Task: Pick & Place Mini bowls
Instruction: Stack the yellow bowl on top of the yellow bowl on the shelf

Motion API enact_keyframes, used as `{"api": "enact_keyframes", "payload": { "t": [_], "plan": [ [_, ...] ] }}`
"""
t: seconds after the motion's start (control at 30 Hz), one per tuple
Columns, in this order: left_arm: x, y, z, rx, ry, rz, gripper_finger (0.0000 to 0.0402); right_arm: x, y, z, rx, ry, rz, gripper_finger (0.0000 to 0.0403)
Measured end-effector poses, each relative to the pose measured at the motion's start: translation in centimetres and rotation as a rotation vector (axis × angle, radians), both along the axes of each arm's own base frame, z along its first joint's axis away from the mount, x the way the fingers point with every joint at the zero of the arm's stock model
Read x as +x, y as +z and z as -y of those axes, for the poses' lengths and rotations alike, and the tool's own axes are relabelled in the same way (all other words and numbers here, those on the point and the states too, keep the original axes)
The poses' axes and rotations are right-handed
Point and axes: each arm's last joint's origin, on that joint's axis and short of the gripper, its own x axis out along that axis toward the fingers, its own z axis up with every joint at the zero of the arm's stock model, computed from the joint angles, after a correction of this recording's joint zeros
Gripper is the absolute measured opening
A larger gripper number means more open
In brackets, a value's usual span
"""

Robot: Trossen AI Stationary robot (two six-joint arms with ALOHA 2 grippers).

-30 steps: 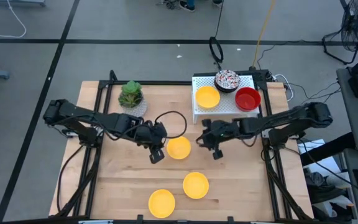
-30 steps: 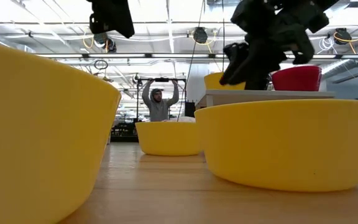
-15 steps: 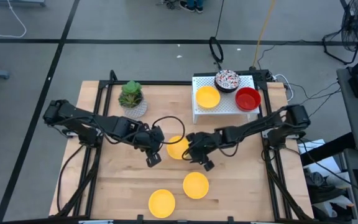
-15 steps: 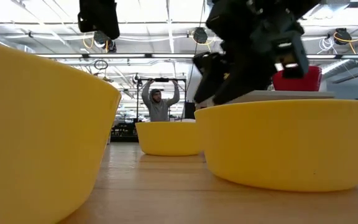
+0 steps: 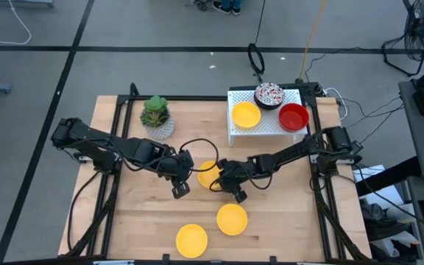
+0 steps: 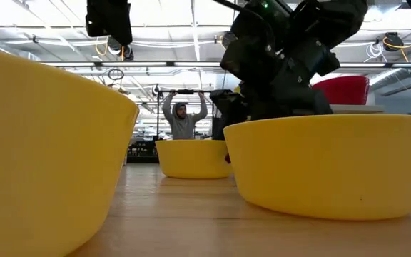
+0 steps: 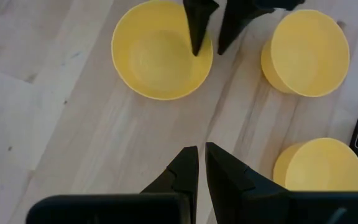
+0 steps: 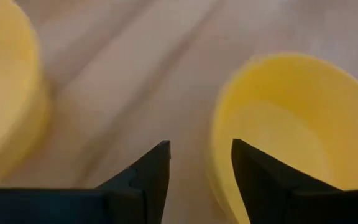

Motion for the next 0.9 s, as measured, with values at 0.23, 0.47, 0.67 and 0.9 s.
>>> {"api": "enact_keyframes", "payload": {
  "t": [0.23,0.47,0.67,0.9],
  "plan": [
    [0.0,0.0,0.0,0.004,-0.006,0.001,0.0033,0.0,0.2,0.3,-0.07,-0.049,0.012,0.0073],
    [0.0,0.0,-0.1,0.031,-0.037,0.005,0.0033,-0.5,2.0,0.0,-0.052,-0.046,0.043,0.0006],
    [0.1,0.0,-0.2,0.049,-0.038,0.01,0.0033,-2.5,8.2,0.3,-0.032,-0.049,0.201,0.0002],
    [0.1,0.0,-0.3,0.086,-0.042,0.021,0.0033,-8.0,16.0,3.4,-0.213,-0.33,0.362,0.0001]
  ]
}}
